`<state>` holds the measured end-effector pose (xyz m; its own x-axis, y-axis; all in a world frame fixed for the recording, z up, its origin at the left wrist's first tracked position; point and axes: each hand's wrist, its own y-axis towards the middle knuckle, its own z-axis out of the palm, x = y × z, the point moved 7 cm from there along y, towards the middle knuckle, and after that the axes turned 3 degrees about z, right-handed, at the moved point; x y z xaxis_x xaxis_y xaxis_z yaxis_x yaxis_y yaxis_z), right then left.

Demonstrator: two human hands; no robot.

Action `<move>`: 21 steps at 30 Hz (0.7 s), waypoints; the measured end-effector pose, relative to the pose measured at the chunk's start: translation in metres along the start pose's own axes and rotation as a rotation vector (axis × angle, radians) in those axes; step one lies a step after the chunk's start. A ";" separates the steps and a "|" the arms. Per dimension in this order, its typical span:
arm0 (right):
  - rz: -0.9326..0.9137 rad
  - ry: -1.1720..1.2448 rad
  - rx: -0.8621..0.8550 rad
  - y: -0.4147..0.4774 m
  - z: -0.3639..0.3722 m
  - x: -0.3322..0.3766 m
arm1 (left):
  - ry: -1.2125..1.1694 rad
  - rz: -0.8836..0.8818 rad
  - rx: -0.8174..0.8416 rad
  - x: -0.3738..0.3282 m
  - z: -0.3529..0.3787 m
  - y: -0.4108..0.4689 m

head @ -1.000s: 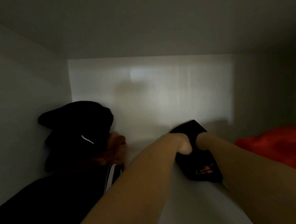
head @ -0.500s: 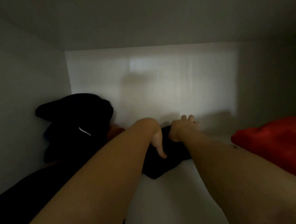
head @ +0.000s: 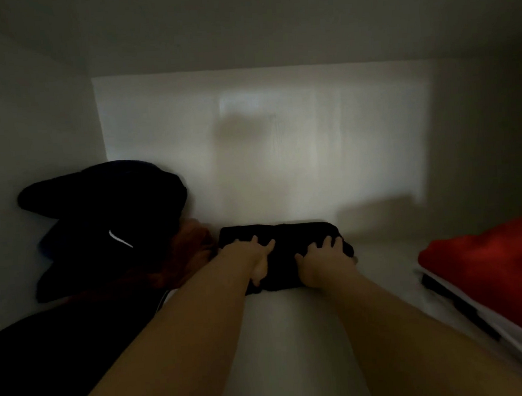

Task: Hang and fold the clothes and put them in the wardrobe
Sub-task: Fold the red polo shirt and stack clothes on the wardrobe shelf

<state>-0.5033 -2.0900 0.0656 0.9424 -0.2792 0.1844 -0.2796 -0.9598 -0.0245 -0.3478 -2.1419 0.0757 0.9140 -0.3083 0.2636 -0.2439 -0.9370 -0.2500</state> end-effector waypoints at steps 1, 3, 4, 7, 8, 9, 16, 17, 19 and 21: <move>-0.005 0.004 -0.013 -0.004 0.000 -0.001 | -0.027 -0.007 -0.008 0.000 0.001 0.001; -0.003 -0.015 -0.014 -0.017 -0.004 0.000 | -0.067 -0.025 -0.020 -0.001 0.002 -0.002; 0.006 -0.039 -0.004 -0.026 -0.009 0.000 | -0.068 -0.033 -0.025 -0.002 0.002 -0.007; 0.027 -0.118 0.022 -0.055 -0.035 0.011 | -0.084 -0.050 -0.030 -0.008 -0.008 -0.030; 0.019 -0.133 0.001 -0.069 -0.049 0.015 | -0.095 -0.051 -0.045 -0.013 -0.015 -0.043; 0.001 -0.143 -0.032 -0.083 -0.064 0.019 | -0.103 -0.044 -0.073 -0.019 -0.022 -0.057; -0.046 -0.066 -0.479 -0.225 -0.182 -0.010 | -0.863 0.425 -0.379 -0.116 -0.089 -0.161; -0.021 -0.055 -0.557 -0.247 -0.191 -0.025 | -1.026 0.448 -0.345 -0.130 -0.091 -0.168; 0.088 -0.032 -0.654 -0.286 -0.199 -0.065 | -1.301 0.465 -0.127 -0.167 -0.080 -0.170; 0.238 -0.016 -0.649 -0.313 -0.193 -0.108 | -1.463 0.451 0.088 -0.202 -0.068 -0.169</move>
<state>-0.5527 -1.7542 0.2433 0.8428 -0.4854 0.2326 -0.5281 -0.6621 0.5317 -0.5131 -1.9323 0.1276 0.2923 -0.0793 -0.9530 -0.6086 -0.7841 -0.1214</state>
